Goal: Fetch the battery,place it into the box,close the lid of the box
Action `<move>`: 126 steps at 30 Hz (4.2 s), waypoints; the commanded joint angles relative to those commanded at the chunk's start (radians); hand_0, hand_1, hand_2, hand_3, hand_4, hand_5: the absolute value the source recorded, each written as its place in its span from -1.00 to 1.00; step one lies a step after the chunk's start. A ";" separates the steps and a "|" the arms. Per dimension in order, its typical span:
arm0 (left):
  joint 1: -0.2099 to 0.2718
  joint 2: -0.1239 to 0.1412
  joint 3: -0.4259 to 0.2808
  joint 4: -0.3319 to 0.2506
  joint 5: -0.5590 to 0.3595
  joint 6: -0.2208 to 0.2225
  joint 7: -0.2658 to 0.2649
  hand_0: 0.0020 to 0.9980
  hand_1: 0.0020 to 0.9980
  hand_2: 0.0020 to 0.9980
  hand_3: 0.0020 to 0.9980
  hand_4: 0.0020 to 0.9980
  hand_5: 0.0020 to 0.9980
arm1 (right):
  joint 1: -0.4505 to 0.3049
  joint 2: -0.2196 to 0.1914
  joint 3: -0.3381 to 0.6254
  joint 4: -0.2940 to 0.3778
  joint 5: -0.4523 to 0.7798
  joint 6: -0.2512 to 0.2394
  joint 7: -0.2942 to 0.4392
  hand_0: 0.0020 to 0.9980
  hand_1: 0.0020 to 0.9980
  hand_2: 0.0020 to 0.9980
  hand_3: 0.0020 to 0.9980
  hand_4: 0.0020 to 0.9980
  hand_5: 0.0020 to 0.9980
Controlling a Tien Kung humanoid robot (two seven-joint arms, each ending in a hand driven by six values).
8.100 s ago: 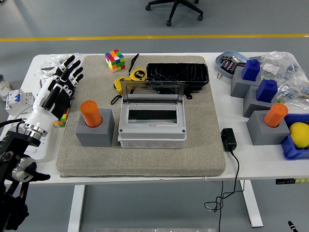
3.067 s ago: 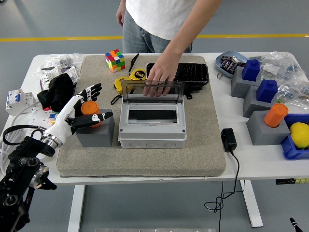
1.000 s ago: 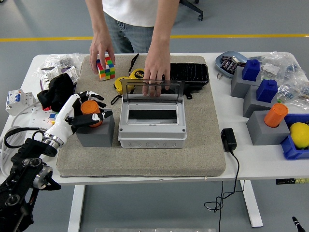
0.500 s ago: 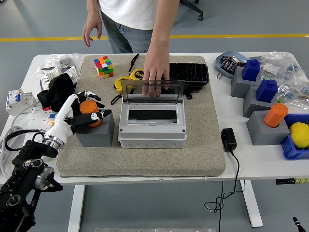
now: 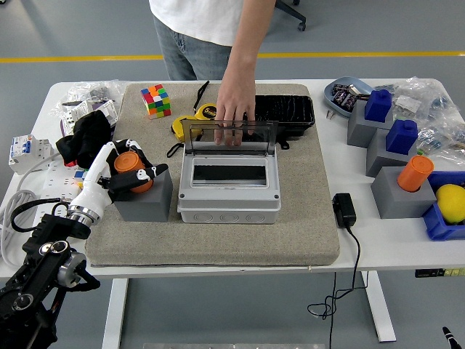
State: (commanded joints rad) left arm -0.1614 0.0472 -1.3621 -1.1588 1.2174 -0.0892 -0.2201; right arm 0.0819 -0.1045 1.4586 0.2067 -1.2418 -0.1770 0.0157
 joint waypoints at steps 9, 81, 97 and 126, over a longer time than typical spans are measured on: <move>-0.005 0.003 0.044 0.003 -0.030 0.031 -0.012 -0.82 -0.78 -0.74 -0.73 1.00 -1.00 | 0.002 0.000 0.009 0.000 -0.005 0.000 0.000 0.73 0.70 0.61 0.65 1.00 1.00; -0.113 0.077 0.032 -0.275 0.526 0.351 0.132 -0.91 -0.97 -0.87 -0.92 1.00 -0.80 | 0.012 -0.008 0.027 -0.001 -0.021 -0.001 -0.002 0.73 0.70 0.60 0.65 1.00 1.00; -0.164 0.138 0.156 -0.500 1.021 0.329 0.329 -0.94 -1.00 -0.92 -0.95 0.99 -0.30 | 0.021 -0.018 0.049 0.000 -0.039 -0.001 -0.003 0.73 0.70 0.60 0.65 1.00 1.00; -0.282 0.189 0.469 -0.421 0.821 0.215 0.418 -0.95 -1.00 -0.94 -0.98 0.64 -0.07 | 0.042 -0.053 0.111 -0.002 -0.071 -0.002 -0.003 0.73 0.70 0.60 0.65 1.00 1.00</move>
State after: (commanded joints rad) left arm -0.4434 0.2363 -0.8930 -1.5801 2.0380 0.1254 0.1979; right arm 0.1244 -0.1574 1.5691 0.2046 -1.3124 -0.1790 0.0124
